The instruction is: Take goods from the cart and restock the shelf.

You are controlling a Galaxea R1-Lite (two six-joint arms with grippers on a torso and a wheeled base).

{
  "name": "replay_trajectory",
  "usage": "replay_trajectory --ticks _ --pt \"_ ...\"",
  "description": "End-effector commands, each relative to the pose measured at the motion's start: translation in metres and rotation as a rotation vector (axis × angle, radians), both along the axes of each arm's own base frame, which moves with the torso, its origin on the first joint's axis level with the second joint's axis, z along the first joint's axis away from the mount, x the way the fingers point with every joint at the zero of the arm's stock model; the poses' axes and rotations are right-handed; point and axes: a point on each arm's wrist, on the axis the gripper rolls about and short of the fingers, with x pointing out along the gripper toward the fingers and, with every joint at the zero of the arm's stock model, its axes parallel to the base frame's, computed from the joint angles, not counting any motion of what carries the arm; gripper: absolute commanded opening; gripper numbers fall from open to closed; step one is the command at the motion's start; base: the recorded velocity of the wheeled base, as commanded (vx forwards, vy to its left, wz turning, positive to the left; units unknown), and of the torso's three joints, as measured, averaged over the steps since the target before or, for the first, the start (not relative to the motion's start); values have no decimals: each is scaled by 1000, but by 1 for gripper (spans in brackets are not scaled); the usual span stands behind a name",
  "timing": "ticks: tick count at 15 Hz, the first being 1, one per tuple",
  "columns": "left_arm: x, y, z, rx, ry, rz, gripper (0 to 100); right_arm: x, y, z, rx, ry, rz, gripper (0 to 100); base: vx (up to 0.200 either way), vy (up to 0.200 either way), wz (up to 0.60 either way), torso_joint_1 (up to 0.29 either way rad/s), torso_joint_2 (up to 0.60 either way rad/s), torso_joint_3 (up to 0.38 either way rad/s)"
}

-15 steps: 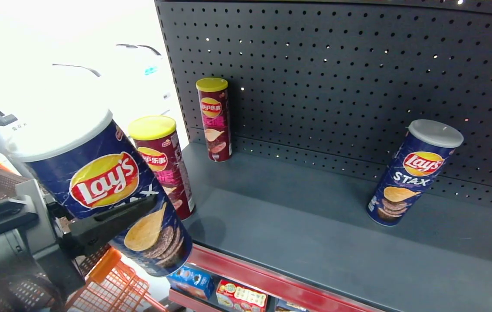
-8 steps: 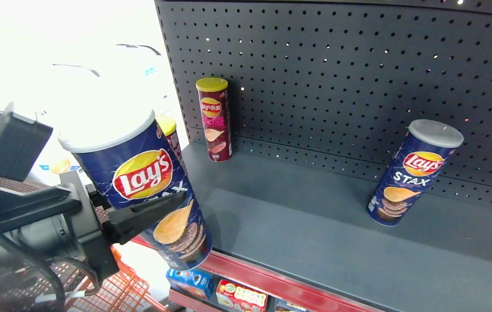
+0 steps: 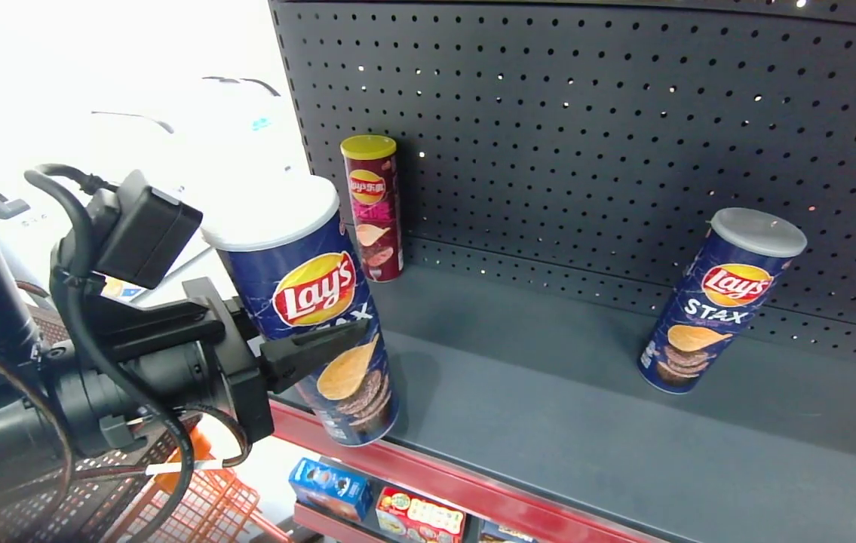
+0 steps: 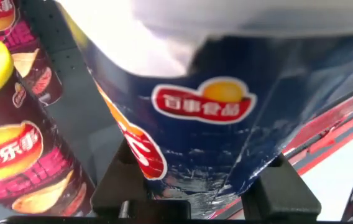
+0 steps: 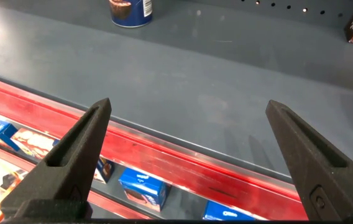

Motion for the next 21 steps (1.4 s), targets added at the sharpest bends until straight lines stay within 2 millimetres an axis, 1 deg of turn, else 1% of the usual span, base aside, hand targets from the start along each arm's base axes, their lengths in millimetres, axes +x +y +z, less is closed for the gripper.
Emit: replay_trajectory --ticks 1,6,15,21 --pt "7 -4 -4 12 17 -5 0 0 0 0 0 2 1 100 0 0 0 0 0 0" --pt "12 -7 -5 21 15 -15 0 0 0 0 0 2 1 100 0 0 0 0 0 0" --pt "13 -7 -6 22 20 -26 0 0 0 0 0 2 1 100 0 0 -600 0 2 2" --pt "14 -6 -5 21 19 -20 0 0 0 0 0 2 1 100 0 0 0 0 0 0"
